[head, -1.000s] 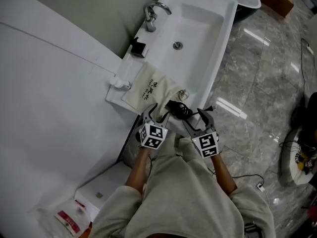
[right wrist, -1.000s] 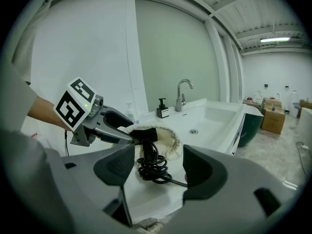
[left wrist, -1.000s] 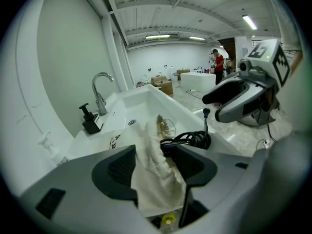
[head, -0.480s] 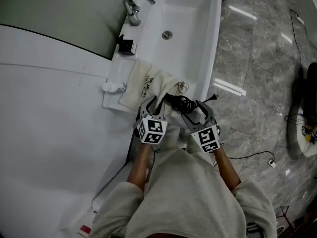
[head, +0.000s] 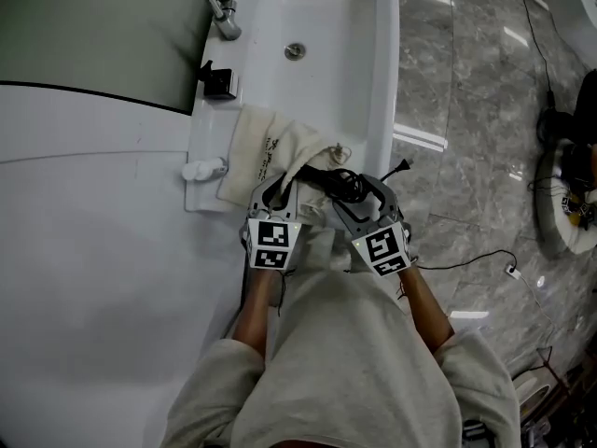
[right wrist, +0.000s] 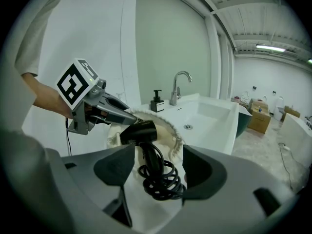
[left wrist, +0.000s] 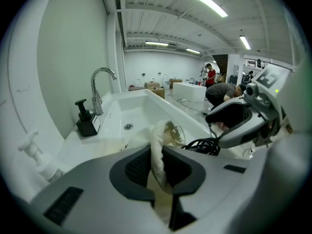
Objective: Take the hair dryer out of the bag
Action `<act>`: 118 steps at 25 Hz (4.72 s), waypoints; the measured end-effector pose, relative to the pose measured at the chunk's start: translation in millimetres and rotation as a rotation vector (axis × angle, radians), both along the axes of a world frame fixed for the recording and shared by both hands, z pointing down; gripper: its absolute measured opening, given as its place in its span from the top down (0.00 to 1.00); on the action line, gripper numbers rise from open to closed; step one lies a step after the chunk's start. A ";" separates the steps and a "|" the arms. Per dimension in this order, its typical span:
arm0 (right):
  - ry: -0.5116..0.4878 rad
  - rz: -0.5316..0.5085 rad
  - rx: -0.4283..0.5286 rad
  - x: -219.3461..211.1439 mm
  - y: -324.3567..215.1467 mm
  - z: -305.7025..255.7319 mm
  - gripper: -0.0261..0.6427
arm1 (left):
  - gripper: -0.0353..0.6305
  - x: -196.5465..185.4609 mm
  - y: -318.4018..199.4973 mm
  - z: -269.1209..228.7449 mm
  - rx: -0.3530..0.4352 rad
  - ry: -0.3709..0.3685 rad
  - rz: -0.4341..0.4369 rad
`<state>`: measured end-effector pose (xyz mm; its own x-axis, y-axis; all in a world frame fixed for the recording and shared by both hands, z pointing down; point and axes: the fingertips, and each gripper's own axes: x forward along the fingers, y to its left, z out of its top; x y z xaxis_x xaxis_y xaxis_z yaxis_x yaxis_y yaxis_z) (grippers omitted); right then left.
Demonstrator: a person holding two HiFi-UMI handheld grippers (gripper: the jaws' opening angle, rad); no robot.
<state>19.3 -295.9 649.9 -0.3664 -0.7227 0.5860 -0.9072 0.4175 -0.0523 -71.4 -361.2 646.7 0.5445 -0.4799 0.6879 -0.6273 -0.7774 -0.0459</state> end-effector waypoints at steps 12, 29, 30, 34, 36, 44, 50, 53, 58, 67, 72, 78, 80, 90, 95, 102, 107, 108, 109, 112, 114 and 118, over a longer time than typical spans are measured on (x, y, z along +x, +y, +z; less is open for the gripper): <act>0.111 -0.204 -0.073 -50.3 -31.2 19.0 0.52 | 0.89 -7.5 2.1 -2.8 -0.024 0.058 0.016; 0.242 -0.406 -0.282 -81.7 -60.5 79.5 0.54 | 0.89 -10.2 3.5 -0.7 -0.020 0.072 -0.001; 0.246 -0.402 -0.289 -81.4 -62.5 82.0 0.55 | 0.89 -10.1 3.6 -1.1 -0.020 0.075 -0.002; 0.241 -0.398 -0.324 -82.6 -65.9 89.6 0.57 | 0.90 -10.1 3.9 -2.5 -0.018 0.083 -0.005; 0.236 -0.399 -0.340 -81.9 -65.5 92.4 0.58 | 0.90 -10.1 3.3 -2.5 -0.016 0.083 -0.005; 0.267 -0.408 -0.392 -85.6 -66.6 106.8 0.60 | 0.89 -10.5 3.7 -3.1 -0.020 0.095 -0.010; 0.253 -0.427 -0.380 -87.6 -66.5 105.2 0.61 | 0.89 -9.7 4.3 -3.2 -0.025 0.094 -0.004; 0.274 -0.446 -0.377 -89.1 -63.9 103.5 0.65 | 0.89 -9.8 4.3 -3.9 -0.027 0.091 -0.005; 0.284 -0.474 -0.379 -91.9 -63.4 105.5 0.69 | 0.90 -10.6 3.4 -2.5 -0.029 0.091 -0.011; 0.274 -0.495 -0.383 -86.5 -57.7 98.8 0.70 | 0.89 -13.5 1.5 -3.5 -0.019 0.072 -0.033; 0.272 -0.497 -0.358 -78.2 -47.8 91.2 0.70 | 0.89 -13.2 0.9 -4.1 -0.008 0.070 -0.037; 0.274 -0.504 -0.345 -67.7 -40.2 81.3 0.70 | 0.89 -14.3 -1.4 -8.4 -0.001 0.069 -0.055; 0.284 -0.512 -0.339 -62.5 -35.9 78.2 0.70 | 0.89 -16.3 -2.1 -9.2 0.001 0.069 -0.064; 0.237 -0.470 -0.303 -29.7 -10.5 58.0 0.70 | 0.89 -14.0 2.4 -6.3 0.000 0.064 -0.068; 0.173 -0.422 -0.277 -22.6 -1.3 48.2 0.70 | 0.89 -10.0 3.7 -5.5 -0.006 0.066 -0.073; 0.068 -0.328 -0.210 -12.8 7.8 24.1 0.70 | 0.89 -5.8 9.2 1.3 -0.017 0.068 -0.086; -0.017 -0.246 -0.142 -9.0 8.0 -3.4 0.70 | 0.89 -1.9 13.9 5.2 -0.018 0.069 -0.091; -0.031 -0.232 -0.125 -7.9 7.1 -9.9 0.70 | 0.89 -1.0 14.3 5.8 -0.016 0.070 -0.091; -0.043 -0.220 -0.109 -7.2 6.3 -16.2 0.70 | 0.89 -0.4 14.6 7.0 -0.012 0.071 -0.090; -0.068 -0.186 -0.059 -4.9 3.0 -32.7 0.70 | 0.89 2.0 17.0 11.9 -0.014 0.077 -0.079; -0.075 -0.165 -0.031 -1.6 0.3 -41.3 0.70 | 0.89 5.2 20.8 12.9 -0.033 0.100 -0.076; -0.082 -0.125 0.014 8.6 -9.4 -54.8 0.70 | 0.83 11.1 24.9 7.0 -0.056 0.185 -0.078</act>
<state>27.9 -305.3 595.2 -0.5005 -0.6764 0.5404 -0.8409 0.5282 -0.1176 -60.3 -336.3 653.7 0.6267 -0.4893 0.6065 -0.6792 -0.7246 0.1173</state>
